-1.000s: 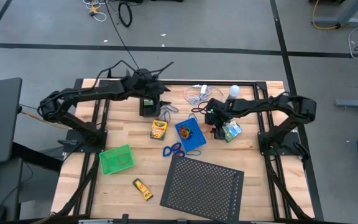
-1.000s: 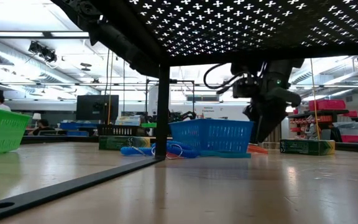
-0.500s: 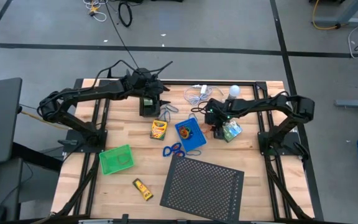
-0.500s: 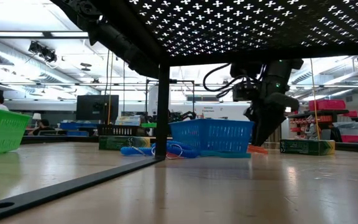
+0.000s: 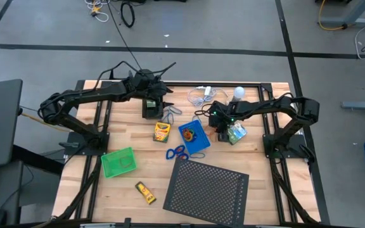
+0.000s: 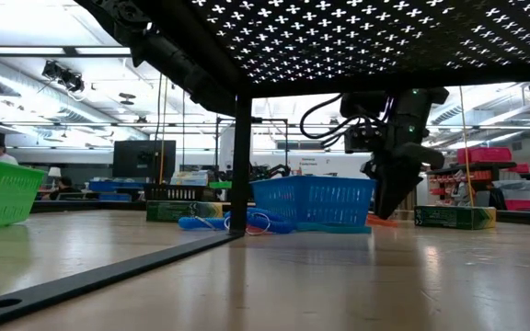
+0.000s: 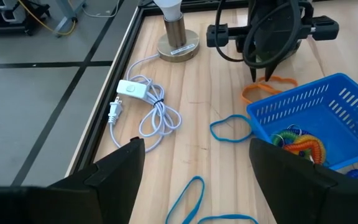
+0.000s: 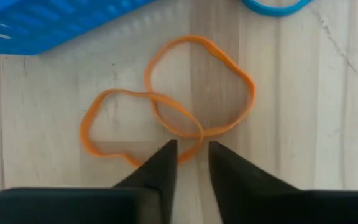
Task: Pick & Place Office Desk Supplies
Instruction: Put the bottom yellow rubber band into the green bin
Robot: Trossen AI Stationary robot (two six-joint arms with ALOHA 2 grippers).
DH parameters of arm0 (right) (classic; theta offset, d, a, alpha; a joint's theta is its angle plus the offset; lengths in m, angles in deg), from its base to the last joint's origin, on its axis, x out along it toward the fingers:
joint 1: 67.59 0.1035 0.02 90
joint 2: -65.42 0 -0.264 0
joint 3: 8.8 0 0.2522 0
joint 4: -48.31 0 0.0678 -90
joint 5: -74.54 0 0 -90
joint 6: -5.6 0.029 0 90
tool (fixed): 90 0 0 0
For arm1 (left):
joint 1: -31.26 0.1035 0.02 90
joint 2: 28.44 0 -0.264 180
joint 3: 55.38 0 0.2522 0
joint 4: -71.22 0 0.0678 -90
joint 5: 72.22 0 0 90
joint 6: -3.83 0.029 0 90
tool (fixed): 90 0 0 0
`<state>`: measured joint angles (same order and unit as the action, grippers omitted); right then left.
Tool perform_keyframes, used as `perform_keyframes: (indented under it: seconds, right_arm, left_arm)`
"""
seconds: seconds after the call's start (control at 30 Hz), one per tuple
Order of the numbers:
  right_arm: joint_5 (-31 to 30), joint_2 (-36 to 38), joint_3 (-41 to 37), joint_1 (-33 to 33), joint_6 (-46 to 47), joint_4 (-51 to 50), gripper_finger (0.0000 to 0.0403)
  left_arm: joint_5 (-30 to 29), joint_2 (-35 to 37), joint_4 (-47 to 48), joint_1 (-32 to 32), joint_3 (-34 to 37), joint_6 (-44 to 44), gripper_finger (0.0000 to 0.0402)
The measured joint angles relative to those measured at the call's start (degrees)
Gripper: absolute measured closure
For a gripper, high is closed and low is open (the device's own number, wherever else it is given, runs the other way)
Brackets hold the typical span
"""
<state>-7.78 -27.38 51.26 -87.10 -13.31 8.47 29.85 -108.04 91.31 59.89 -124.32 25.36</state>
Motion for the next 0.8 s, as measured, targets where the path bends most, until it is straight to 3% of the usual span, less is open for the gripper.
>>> perform_keyframes:
  seconds: [0.13, 0.4, 0.8]
  right_arm:
    - [0.0, 0.0, 0.0, 0.0, -0.1, -0.3, 0.0392]
    - [-0.2, 1.3, 0.0, 2.7, 0.0, -1.5, 0.04]
    - [-9.6, 10.1, 4.7, 8.4, 2.4, -5.5, 0.0402]
  left_arm:
    - [0.0, 0.0, 0.0, 0.0, 0.0, -0.1, 0.0108]
    - [1.3, 0.0, -0.5, -0.1, 0.0, -0.6, 0.0108]
    - [3.7, 0.0, -1.1, -0.2, 0.0, -1.1, 0.0108]
